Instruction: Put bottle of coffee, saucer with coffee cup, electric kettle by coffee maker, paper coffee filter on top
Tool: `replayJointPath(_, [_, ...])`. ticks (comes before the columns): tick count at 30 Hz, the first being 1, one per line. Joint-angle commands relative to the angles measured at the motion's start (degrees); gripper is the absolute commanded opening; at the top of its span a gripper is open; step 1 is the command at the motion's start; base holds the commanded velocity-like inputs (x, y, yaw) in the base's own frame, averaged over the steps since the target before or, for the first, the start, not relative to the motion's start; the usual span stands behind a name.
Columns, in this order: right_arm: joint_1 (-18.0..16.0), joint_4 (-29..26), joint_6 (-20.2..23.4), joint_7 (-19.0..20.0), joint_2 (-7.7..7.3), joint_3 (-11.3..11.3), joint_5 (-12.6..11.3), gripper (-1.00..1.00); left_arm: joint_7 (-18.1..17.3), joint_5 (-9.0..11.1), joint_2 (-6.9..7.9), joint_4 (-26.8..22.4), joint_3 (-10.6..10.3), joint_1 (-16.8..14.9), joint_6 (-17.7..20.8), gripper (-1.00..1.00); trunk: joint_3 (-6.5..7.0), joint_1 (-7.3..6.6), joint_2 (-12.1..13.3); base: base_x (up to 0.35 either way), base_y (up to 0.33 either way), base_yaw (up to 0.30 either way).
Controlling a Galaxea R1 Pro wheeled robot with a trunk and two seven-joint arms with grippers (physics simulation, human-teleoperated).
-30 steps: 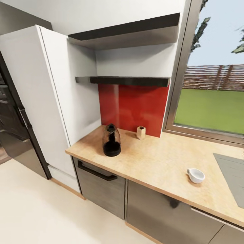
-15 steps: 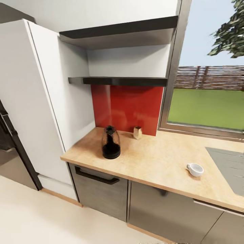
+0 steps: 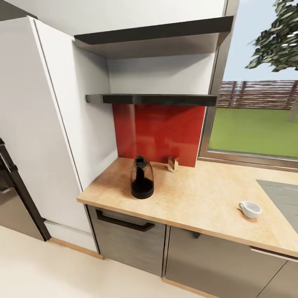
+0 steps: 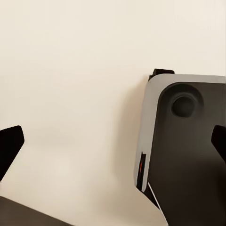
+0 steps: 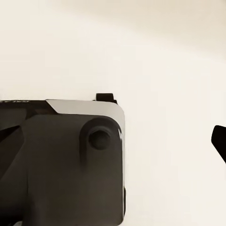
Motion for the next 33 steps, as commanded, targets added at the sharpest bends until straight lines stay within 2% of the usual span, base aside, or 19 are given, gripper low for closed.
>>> replayJointPath(1, [-0.05,0.08,-0.23,-0.16,0.0,-0.48,0.6,1.0,-0.22,0.61,0.04,0.07,-0.47,-0.05,-0.18,1.0,-0.1,0.03,-0.09,0.108,0.095,0.0])
replayJointPath(15, [-0.12,-0.21,-0.24,-0.44,0.31,-0.97,0.15,1.0,-0.27,0.42,0.2,0.3,-0.64,-0.05,-0.25,1.0,-0.1,0.03,-0.09,0.021,0.021,0.0])
replayJointPath(22, [-0.12,-2.77,-0.38,-0.29,0.53,-0.85,0.08,1.0,-0.33,0.36,0.54,0.09,-0.72,-0.12,-0.31,1.0,-0.1,0.03,-0.09,0.0,0.188,0.0])
replayJointPath(28, [-0.13,-3.35,-0.39,-0.25,0.64,-0.83,0.07,1.0,-0.36,0.4,1.08,0.05,-0.73,-0.18,-0.39,1.0,-0.1,0.03,-0.09,0.0,0.07,0.0])
replayJointPath(33, [-0.13,-3.36,-0.39,-0.22,0.81,-0.83,0.05,1.0,-0.36,0.42,1.18,-0.01,-0.72,-0.29,-0.37,1.0,-0.1,0.03,-0.09,0.0,0.234,0.0])
